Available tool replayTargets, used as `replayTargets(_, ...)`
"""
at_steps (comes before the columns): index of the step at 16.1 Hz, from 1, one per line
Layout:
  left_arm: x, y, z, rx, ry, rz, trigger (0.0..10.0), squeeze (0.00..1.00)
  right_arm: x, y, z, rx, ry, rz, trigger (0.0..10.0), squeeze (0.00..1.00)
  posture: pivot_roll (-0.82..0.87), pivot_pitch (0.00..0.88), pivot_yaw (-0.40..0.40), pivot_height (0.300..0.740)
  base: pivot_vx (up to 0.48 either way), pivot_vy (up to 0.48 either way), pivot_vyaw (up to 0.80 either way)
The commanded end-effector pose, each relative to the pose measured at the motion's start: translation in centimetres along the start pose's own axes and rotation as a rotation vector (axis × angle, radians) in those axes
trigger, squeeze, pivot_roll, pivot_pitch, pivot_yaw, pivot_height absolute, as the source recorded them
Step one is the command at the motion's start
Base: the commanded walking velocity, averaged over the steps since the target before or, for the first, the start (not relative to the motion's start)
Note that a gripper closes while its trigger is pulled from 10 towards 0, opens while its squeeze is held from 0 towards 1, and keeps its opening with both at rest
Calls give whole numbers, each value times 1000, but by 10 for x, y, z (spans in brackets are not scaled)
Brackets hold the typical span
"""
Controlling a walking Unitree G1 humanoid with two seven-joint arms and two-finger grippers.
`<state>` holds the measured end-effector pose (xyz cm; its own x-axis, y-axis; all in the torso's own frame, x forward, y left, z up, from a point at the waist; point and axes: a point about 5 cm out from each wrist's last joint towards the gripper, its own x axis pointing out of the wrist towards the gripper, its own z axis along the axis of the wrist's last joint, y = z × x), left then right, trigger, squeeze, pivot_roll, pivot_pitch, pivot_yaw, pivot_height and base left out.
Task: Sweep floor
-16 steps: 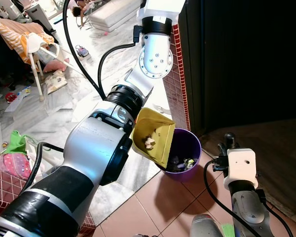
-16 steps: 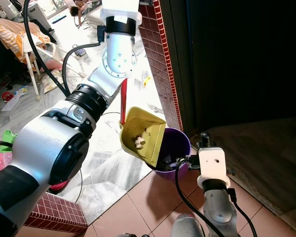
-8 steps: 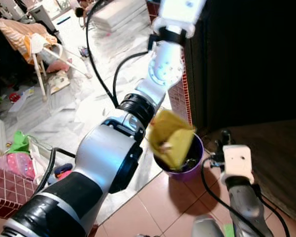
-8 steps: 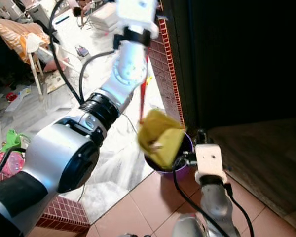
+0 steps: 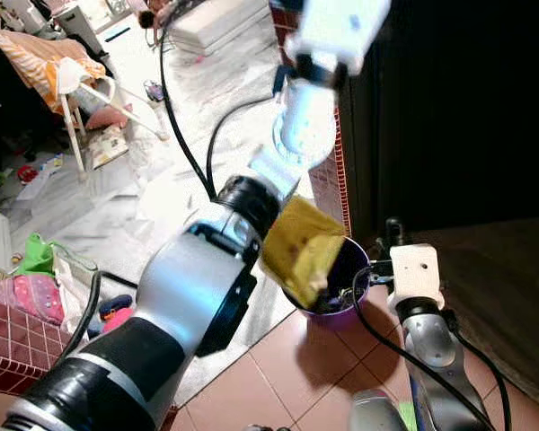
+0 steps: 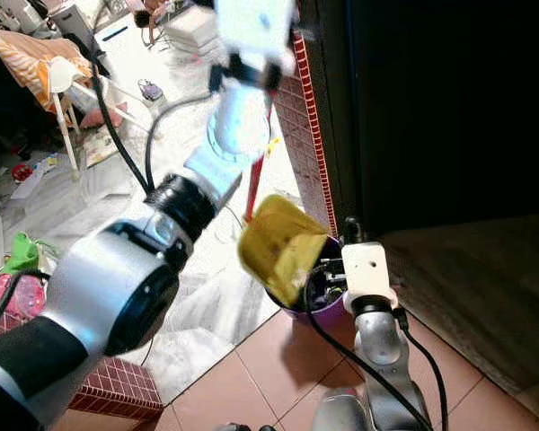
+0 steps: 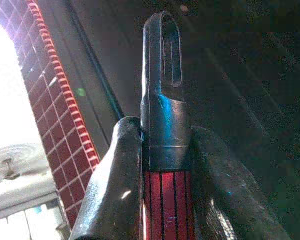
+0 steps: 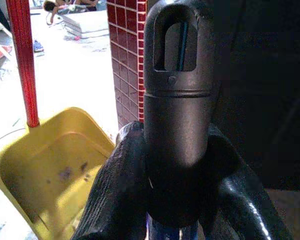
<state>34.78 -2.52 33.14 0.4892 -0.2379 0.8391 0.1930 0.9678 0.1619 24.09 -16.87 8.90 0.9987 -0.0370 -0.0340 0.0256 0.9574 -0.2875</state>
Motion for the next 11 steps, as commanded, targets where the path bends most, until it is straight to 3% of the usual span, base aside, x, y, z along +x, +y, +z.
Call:
replayTargets(1,6,13,2,0,-6,61,10000,0,2,13,8,38,-43,37,10000,0,-382,0,271,740,0,0,0)
replayTargets(2,10,26,4,20,-29,91,10000,0,3,15,9,43,-57,54,10000,0,-366,0,259,740,0,0,0)
replayTargets(4,10,24,6,22,-52,66,10000,0,6,17,8,34,-57,72,10000,0,-354,0,253,740,0,0,0)
replayTargets(5,18,49,1,18,17,173,10000,0,14,18,10,36,-69,84,10000,0,-338,0,242,740,0,0,0)
replayTargets(6,26,76,3,66,25,259,10000,0,20,20,11,56,-71,88,10000,0,-299,0,222,740,0,0,0)
replayTargets(7,29,84,7,90,6,274,10000,0,22,22,11,63,-70,93,10000,0,-299,0,222,740,0,0,0)
replayTargets(9,42,127,22,257,-61,338,10000,0,29,40,10,77,-71,170,10000,0,-226,0,181,740,0,0,0)
replayTargets(11,36,160,18,345,6,392,10000,0,37,50,11,82,-76,211,10000,0,-184,0,158,740,0,0,0)
